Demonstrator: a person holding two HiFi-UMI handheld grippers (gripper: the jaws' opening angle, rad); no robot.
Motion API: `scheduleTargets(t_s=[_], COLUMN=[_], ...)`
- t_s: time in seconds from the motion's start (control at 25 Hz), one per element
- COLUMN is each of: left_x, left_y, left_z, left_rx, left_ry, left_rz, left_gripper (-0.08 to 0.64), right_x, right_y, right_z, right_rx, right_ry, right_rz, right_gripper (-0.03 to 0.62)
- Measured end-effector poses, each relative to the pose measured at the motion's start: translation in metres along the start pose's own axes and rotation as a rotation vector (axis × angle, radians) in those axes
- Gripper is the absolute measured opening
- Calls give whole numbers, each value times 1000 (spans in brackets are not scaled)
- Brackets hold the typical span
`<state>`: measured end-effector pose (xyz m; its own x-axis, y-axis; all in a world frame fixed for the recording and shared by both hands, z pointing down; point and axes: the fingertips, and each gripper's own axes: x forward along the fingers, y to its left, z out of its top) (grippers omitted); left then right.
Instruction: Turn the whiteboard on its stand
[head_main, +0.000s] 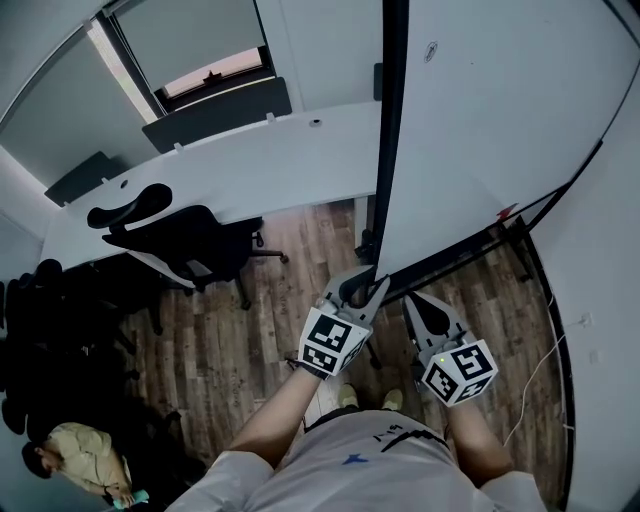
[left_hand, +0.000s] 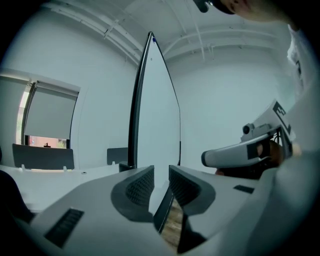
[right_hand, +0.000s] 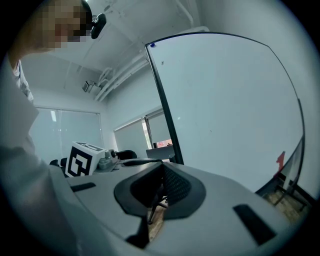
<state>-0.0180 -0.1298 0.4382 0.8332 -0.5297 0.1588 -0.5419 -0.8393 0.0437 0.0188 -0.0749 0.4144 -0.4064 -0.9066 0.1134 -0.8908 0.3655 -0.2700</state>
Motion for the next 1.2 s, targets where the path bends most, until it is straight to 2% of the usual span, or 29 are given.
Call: scheduleTargets(t_s=[0.2,0.4,0.72,1.2], left_x=[-14,-14,-1,3], left_y=[-19,-42,-62,-69], left_z=[10,24,40,49], left_rx=[-111,-188,-180,-146], left_ry=[-8,-25,-46,-68], left_rz=[38,32,23,20], left_gripper=[24,12,12,12], right_x=[-8,-17,-29,-33], right_y=[-2,-11,-19,-25], right_z=[8,9,19,23], right_rx=[-4,1,-16,-24], right_ry=[-2,-17,-24,-28], right_rz=[10,16,14,3], right_gripper=[11,11,11,11])
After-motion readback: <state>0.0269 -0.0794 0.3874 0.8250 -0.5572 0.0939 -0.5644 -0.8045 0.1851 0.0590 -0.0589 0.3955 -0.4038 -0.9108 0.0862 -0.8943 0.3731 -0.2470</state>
